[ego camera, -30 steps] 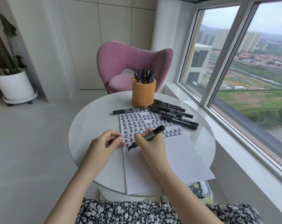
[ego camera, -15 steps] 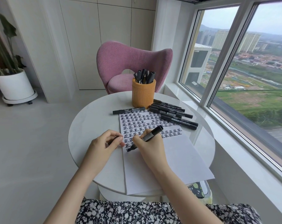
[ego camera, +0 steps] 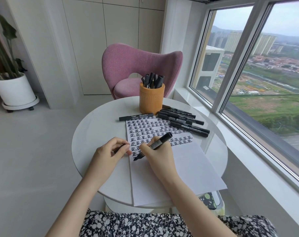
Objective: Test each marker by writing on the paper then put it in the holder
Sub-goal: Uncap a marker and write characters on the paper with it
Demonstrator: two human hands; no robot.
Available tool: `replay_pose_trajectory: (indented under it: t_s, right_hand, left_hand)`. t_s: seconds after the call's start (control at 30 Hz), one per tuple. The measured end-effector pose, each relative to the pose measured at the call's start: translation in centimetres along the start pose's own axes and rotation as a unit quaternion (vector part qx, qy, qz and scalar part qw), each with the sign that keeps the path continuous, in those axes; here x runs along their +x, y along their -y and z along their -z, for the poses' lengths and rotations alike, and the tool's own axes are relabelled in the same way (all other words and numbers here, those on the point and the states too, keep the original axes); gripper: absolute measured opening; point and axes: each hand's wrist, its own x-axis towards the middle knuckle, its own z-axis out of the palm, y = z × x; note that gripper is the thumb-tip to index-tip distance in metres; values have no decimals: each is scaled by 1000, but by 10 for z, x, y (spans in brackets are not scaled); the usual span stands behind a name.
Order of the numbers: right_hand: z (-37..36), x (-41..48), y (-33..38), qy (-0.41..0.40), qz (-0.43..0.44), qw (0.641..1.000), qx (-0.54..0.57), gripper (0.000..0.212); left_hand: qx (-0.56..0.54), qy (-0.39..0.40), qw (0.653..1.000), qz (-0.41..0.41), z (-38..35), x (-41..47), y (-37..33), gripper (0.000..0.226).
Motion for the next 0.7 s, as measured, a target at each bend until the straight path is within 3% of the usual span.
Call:
replay_pose_trajectory:
  t_s: [0.7]
  right_hand:
    - [3, 1, 1, -26, 6, 1000, -7, 28]
  left_hand:
    - [-3, 2, 1000, 5, -1, 0, -2, 4]
